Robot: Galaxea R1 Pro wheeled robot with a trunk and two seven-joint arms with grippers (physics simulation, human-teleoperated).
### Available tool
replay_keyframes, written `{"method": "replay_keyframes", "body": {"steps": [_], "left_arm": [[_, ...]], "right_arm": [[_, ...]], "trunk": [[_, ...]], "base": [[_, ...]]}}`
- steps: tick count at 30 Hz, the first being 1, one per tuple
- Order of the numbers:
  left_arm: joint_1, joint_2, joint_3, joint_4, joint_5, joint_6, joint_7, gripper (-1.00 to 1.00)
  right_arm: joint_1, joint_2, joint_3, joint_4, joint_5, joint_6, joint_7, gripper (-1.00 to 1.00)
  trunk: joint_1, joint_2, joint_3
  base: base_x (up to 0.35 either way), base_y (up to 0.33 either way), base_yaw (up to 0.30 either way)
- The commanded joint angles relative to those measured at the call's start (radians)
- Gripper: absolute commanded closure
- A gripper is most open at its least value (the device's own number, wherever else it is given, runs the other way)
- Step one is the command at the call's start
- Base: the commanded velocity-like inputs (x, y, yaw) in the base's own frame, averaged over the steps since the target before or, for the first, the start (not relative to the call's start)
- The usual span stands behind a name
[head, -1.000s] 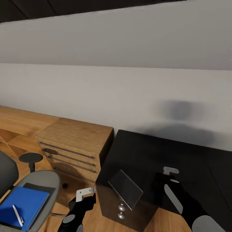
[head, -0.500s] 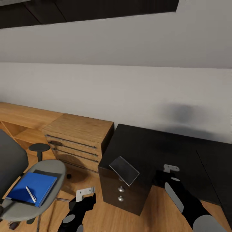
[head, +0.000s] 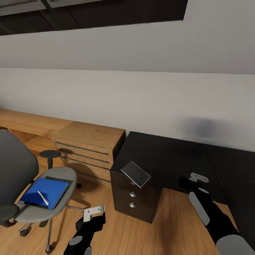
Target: In the bedroom, organize the workspace by keeping the computer under the desk, ensuring the monitor is on the desk, placing the keyboard on the desk next to the monitor, placing the mouse on the desk next to the keyboard, moving the folder from the swivel chair onto the desk next to the mouse, stacking the notebook on top of the folder with the pen on top of the notebook, and positioning the swivel chair next to the desk.
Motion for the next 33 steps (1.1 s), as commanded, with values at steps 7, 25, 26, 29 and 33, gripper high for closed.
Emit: {"method": "replay_keyframes", "body": {"steps": [7,25,26,29,33], "left_arm": [[0.0,0.0,0.0,-0.003,0.011,0.003,0.009,-1.0],[-0.001,0.0,-0.002,-0.002,0.011,0.003,0.009,-1.0],[-0.001,0.0,-0.002,-0.002,0.011,0.003,0.009,-1.0],[0.0,0.0,-0.002,-0.001,0.011,0.003,0.009,-1.0],[-0.001,0.0,-0.002,-0.001,0.011,0.003,0.009,-1.0]], "right_arm": [[0.001,0.003,0.003,-0.035,-0.012,0.0,-0.105,1.0],[0.001,0.014,-0.015,-0.058,-0.013,-0.003,-0.186,1.0],[0.001,0.014,-0.016,-0.057,-0.013,-0.003,-0.186,1.0],[0.001,0.015,-0.017,-0.057,-0.013,-0.003,-0.186,1.0],[0.001,0.016,-0.018,-0.057,-0.013,-0.003,-0.186,1.0]], "trunk": [[0.0,-0.001,-0.001],[0.0,-0.001,-0.001],[0.0,-0.001,-0.001],[0.0,-0.001,-0.002],[0.0,-0.001,-0.002]], "base": [[-0.263,0.0,-0.038],[-0.212,0.069,-0.114],[-0.005,0.002,-0.264],[-0.002,0.001,-0.153],[0.056,0.031,-0.037]]}}
